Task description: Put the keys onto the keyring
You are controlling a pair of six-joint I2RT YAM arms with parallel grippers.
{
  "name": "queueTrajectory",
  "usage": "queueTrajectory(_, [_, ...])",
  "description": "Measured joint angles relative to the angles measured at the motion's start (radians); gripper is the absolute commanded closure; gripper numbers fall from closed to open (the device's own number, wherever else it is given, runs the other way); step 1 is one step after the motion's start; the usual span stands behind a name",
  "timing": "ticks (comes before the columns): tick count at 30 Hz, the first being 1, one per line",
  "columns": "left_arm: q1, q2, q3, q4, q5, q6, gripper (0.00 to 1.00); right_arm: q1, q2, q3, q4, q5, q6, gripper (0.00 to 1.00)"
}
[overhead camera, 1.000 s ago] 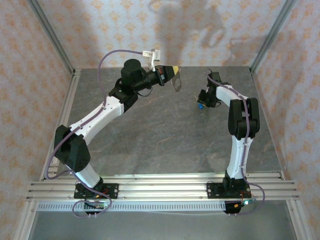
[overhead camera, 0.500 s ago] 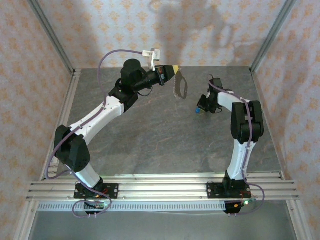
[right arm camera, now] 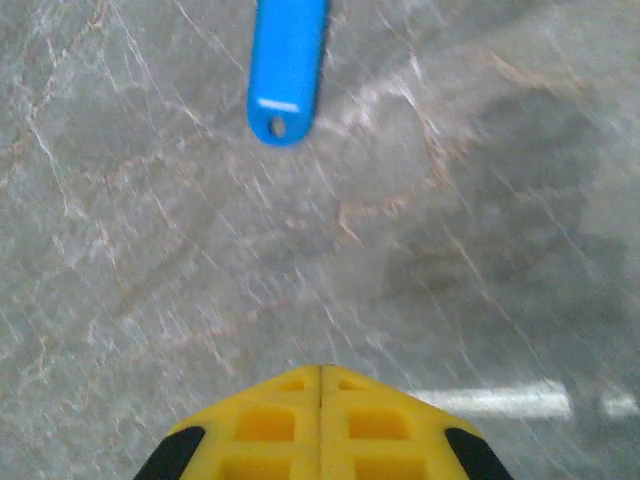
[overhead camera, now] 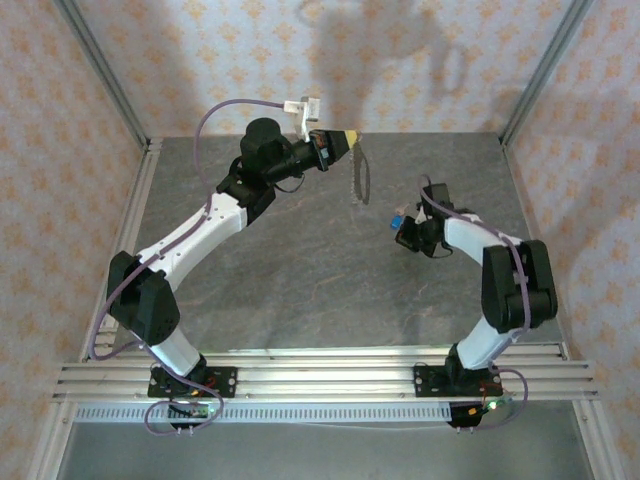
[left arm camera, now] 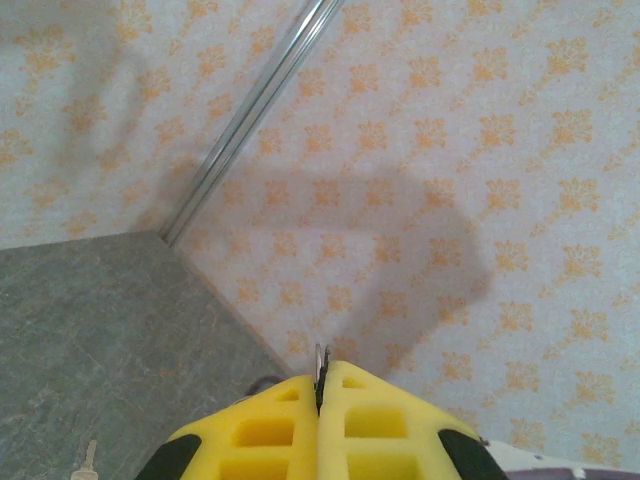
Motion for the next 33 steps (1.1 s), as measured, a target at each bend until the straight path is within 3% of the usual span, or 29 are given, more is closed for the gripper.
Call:
queueTrajectory(3, [0.0, -0.003, -0.003, 0.0, 0.0, 0.0, 1.0, 0.0, -0.079, -0.038, -0.019, 0.024, 0.019, 0.71])
queueTrajectory(7, [0.0, -0.004, -0.003, 0.0, 0.0, 0.0, 1.0, 0.0, -0.144, -0.008, -0.041, 0.089, 0.03, 0.63])
queueTrajectory(12, [0.0, -0.006, -0.003, 0.0, 0.0, 0.0, 1.0, 0.0, -0.081, 0.148, -0.072, 0.157, 0.027, 0.64])
queueTrajectory(19, [0.0, -0.015, -0.003, 0.0, 0.0, 0.001, 1.0, 0.005, 0.149, 0.37, -0.114, 0.233, -0.009, 0.67])
queueTrajectory(33, [0.007, -0.016, -0.003, 0.0, 0.0, 0.0, 1.0, 0.091, 0.39, 0.586, -0.241, 0.349, -0.097, 0.69])
